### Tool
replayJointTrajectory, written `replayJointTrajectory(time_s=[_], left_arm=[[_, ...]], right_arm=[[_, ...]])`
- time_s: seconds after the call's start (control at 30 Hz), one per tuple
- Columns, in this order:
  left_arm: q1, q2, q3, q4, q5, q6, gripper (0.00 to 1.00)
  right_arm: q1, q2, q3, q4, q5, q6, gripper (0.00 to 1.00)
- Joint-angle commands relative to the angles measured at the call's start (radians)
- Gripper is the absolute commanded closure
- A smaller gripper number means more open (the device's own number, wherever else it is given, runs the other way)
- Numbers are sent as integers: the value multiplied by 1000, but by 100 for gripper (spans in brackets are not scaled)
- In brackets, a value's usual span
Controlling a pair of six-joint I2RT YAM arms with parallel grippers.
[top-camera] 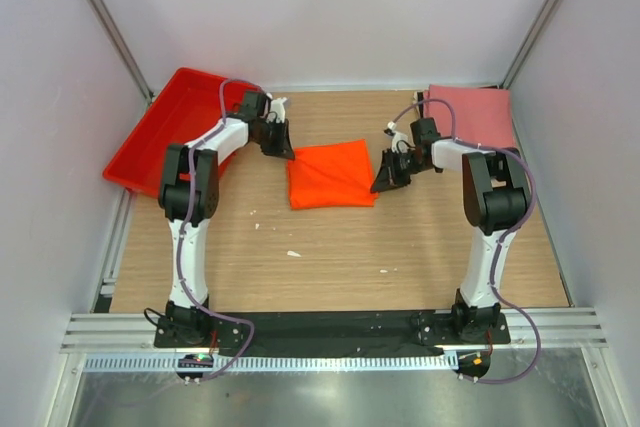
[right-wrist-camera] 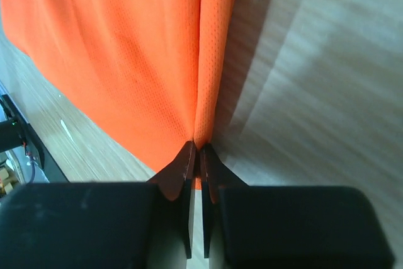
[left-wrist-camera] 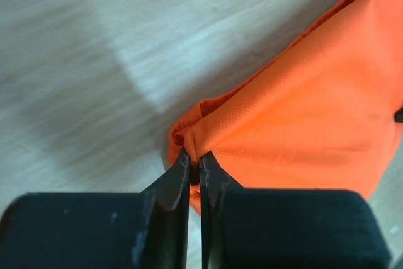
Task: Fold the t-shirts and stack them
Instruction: Fold the tshirt
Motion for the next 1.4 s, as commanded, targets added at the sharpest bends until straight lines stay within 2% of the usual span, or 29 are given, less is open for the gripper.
replayJointTrajectory(time_s=[0.0, 0.03, 0.07, 0.13, 0.17, 0.2, 0.33, 0.57, 0.7, 0.9, 0.93, 1.0, 1.03, 1.13, 1.37], left_arm=[[2, -76, -34, 11, 104, -42, 94], [2, -81, -35, 9, 106, -41, 88], [2, -93, -36, 8, 104, -39, 79], [2, -101, -28, -9, 98, -12, 74], [2, -109, -23, -14, 89, 2, 67], [0, -110, -13, -21, 59, 22, 63], [2, -89, 38, -54, 38, 70, 62], [2, -20, 116, -107, 26, 114, 65], [2, 15, 144, -109, 24, 120, 76], [2, 60, 179, -109, 43, 116, 92], [2, 66, 181, -107, 41, 114, 100], [2, 75, 185, -106, 20, 107, 100], [2, 77, 185, -104, 3, 100, 100], [2, 92, 188, -103, -57, 88, 100], [4, 129, 242, -144, -106, 70, 100]], right_arm=[[-6, -100, -46, 24, 60, 15, 90], [-4, -105, -43, 19, 69, 16, 84], [-4, -111, -38, 15, 77, 21, 71], [-4, -131, -17, 7, 87, 24, 60], [-4, -137, -8, 8, 91, 30, 48], [-6, -140, 20, 4, 103, 33, 45], [-4, -96, 113, 16, 121, 46, 39], [-4, 46, 276, 53, 88, 70, 38], [-4, 129, 379, 61, 104, 76, 38], [-6, 218, 457, 105, 65, 101, 41], [-7, 222, 456, 120, 68, 110, 46], [-16, 231, 444, 166, 72, 151, 60], [-19, 231, 434, 188, 75, 170, 79], [-30, 223, 367, 275, 89, 236, 98], [-33, 222, 282, 370, 92, 299, 99]])
